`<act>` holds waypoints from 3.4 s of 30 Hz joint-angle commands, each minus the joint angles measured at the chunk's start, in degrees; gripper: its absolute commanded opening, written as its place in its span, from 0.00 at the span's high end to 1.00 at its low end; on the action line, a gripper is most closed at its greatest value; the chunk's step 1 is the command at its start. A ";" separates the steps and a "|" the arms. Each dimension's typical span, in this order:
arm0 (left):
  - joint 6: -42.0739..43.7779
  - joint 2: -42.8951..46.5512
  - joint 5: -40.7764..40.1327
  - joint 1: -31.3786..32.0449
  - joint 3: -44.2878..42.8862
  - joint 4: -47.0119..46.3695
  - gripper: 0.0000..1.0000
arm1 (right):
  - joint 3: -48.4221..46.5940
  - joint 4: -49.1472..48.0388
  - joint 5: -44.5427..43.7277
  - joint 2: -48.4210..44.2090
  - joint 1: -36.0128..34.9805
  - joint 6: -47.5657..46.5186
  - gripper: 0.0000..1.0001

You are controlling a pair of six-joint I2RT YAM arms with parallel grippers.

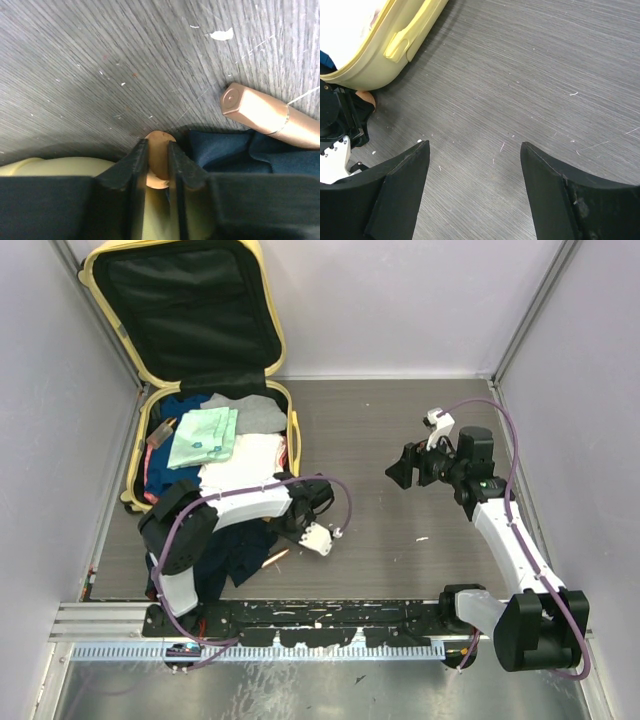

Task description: Pack the luggage

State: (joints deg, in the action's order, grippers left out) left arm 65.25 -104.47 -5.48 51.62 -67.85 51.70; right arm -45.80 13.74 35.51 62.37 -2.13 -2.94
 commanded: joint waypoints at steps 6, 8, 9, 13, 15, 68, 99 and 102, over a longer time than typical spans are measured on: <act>-4.41 4.27 7.33 -0.19 -8.69 4.68 0.99 | 0.43 -2.57 1.41 -1.90 0.27 1.01 0.23; -5.81 6.02 9.93 -0.19 -10.54 5.91 1.00 | 0.29 -2.66 1.41 -1.73 0.29 0.96 0.23; -6.30 6.72 11.27 -0.20 -11.49 6.65 1.00 | 0.23 -2.78 1.41 -1.60 0.29 0.97 0.23; -9.31 9.64 15.78 -0.20 -14.02 7.72 1.00 | -0.34 -3.01 1.62 -1.06 0.24 1.04 0.23; -11.88 11.15 17.23 -0.31 -15.91 8.22 1.00 | -0.63 -3.09 1.67 -0.78 0.27 1.11 0.23; -36.46 -5.56 27.78 -57.81 -55.58 0.45 0.37 | -5.77 -7.46 3.52 8.61 0.20 5.01 0.23; -42.17 32.22 19.76 -4.85 13.24 -2.50 0.39 | -8.90 0.20 0.92 7.95 0.02 -3.68 0.22; -42.56 27.72 17.89 -3.10 12.56 -5.36 0.42 | -8.35 -0.25 0.89 7.72 0.02 -2.95 0.22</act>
State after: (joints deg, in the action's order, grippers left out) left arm 24.36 -73.34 17.43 46.61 -54.50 53.47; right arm -53.17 15.77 36.84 71.75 -2.07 -6.09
